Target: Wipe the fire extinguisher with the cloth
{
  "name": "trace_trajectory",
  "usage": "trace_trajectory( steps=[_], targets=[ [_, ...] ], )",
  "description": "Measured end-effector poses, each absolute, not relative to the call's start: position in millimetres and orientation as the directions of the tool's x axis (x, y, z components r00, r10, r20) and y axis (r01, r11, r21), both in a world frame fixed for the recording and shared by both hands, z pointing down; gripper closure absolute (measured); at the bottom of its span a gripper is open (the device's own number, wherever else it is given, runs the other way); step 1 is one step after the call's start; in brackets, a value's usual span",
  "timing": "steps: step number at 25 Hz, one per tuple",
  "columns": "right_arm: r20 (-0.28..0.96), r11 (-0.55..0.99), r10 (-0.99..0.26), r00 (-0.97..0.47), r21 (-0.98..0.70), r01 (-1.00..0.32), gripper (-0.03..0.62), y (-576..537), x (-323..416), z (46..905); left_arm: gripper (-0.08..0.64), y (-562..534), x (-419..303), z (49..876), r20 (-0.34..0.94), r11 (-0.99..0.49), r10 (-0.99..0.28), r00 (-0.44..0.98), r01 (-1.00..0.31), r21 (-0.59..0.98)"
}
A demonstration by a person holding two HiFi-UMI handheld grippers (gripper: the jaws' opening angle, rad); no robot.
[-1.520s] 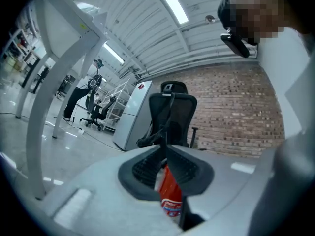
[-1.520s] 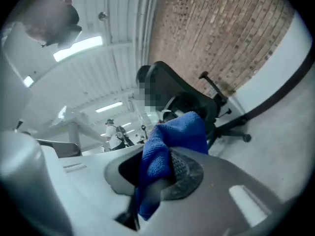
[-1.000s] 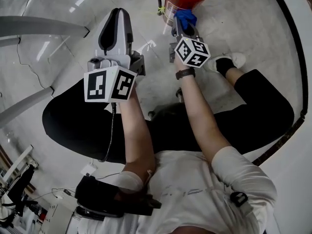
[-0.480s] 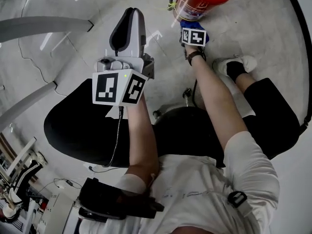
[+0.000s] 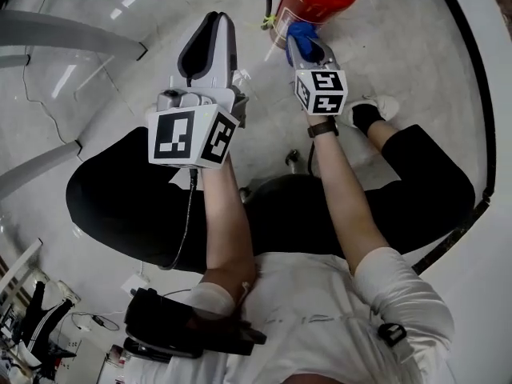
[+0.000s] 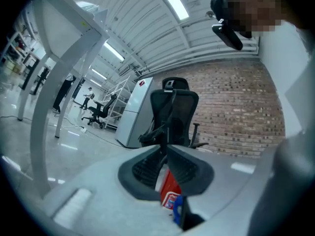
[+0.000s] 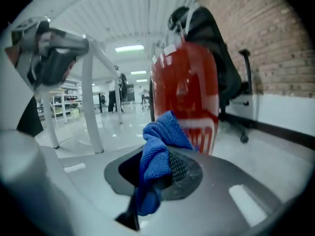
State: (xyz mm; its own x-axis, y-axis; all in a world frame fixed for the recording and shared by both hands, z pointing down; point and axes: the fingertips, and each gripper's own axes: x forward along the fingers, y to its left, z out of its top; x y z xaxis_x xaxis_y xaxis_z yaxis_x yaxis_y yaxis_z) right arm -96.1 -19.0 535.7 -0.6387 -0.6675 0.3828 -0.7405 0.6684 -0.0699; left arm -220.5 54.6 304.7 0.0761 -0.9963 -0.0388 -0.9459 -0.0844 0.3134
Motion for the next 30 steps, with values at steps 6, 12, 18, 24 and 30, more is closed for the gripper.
trace_trajectory(
  steps=[6,12,18,24,30],
  targets=[
    [0.0,0.644,-0.756,-0.655,0.179,-0.743,0.529,-26.3,-114.5,335.6,0.518,66.8,-232.3,317.0,0.045,-0.03,-0.998,0.036,-0.989,0.143],
    [0.064,0.653,-0.719,-0.692,0.401,-0.642,0.531,-35.3,-137.3,364.0,0.512,71.2,-240.0,326.0,0.074,-0.013,-0.997,0.019,-0.996,0.086],
    [0.441,0.747,-0.661,-0.607,0.465,-0.475,0.532,-21.9,-137.1,548.9,0.506,64.5,-231.0,338.9,0.075,-0.036,-0.996,0.04,-0.998,0.055],
    [0.712,0.831,-0.551,-0.435,0.421,-0.365,0.531,-15.2,-103.7,716.4,0.506,62.5,-226.4,348.4,0.095,-0.042,-0.994,0.048,-0.997,0.057],
    [0.834,0.877,-0.447,-0.323,0.337,-0.344,0.535,-14.8,-93.3,779.7,0.518,72.1,-244.9,355.3,0.109,0.023,-0.994,-0.02,-0.999,0.031]
  ],
)
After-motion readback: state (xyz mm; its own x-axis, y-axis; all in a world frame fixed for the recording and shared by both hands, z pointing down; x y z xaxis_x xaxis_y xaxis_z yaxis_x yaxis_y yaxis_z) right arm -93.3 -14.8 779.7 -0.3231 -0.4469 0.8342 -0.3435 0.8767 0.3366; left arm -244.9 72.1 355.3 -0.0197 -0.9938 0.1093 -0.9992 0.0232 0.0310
